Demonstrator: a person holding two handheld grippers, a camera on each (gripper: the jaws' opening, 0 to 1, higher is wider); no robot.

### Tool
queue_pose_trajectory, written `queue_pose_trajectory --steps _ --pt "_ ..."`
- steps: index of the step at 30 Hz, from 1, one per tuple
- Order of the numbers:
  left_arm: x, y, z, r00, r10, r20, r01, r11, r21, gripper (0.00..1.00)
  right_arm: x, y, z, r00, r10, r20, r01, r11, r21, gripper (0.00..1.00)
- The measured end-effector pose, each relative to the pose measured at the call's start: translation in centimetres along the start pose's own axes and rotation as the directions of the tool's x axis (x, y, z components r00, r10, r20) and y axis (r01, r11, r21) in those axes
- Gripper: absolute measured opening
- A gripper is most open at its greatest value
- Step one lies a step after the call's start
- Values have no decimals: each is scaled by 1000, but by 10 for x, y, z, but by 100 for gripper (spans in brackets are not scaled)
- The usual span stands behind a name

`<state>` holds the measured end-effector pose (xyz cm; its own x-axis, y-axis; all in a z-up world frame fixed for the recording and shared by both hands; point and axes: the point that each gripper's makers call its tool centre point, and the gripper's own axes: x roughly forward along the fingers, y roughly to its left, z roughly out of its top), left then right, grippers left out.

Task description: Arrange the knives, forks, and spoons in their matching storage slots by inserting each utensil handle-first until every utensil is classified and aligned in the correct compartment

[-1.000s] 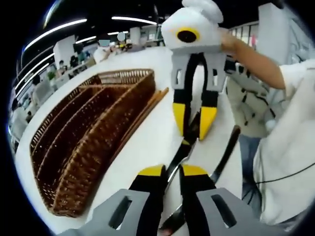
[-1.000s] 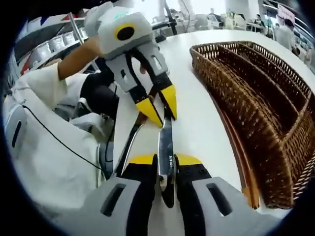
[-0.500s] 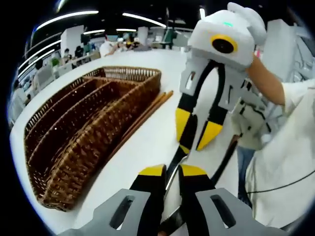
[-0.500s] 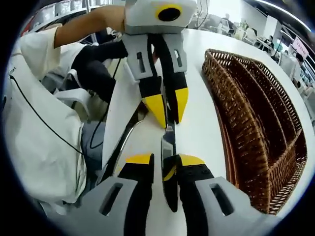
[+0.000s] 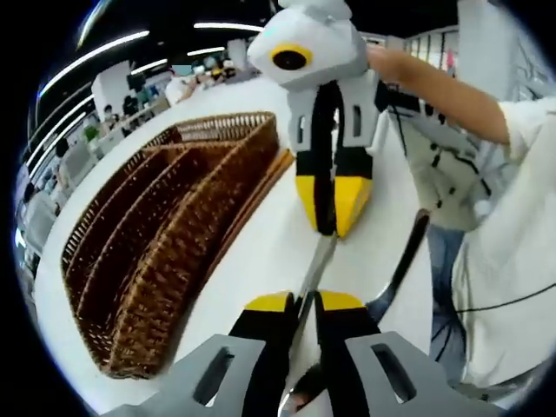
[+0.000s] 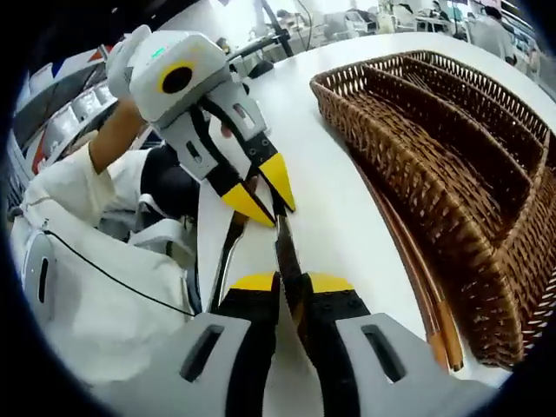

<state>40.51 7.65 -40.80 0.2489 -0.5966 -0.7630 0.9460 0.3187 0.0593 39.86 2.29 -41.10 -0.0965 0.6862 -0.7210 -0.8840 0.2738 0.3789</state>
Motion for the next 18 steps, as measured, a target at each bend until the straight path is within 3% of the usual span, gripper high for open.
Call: queue_pose_trajectory --steps 4,8,11,18 --pt "-1 5 -5 999 -7 -38 7 1000 -15 7 -2 -3 2 1000 2 3 -2 1000 17 11" --pt "1 8 -6 998 -25 -55 22 998 -50 7 -2 -3 0 998 -67 -19 63 988 -138 10" --pt "2 10 -7 998 -37 -57 34 998 -62 7 -2 -1 -1 989 -144 -42 125 946 -298 10" --pt "3 5 -3 997 -67 -33 61 986 -157 6 1 -4 5 963 -264 -57 212 867 -451 12"
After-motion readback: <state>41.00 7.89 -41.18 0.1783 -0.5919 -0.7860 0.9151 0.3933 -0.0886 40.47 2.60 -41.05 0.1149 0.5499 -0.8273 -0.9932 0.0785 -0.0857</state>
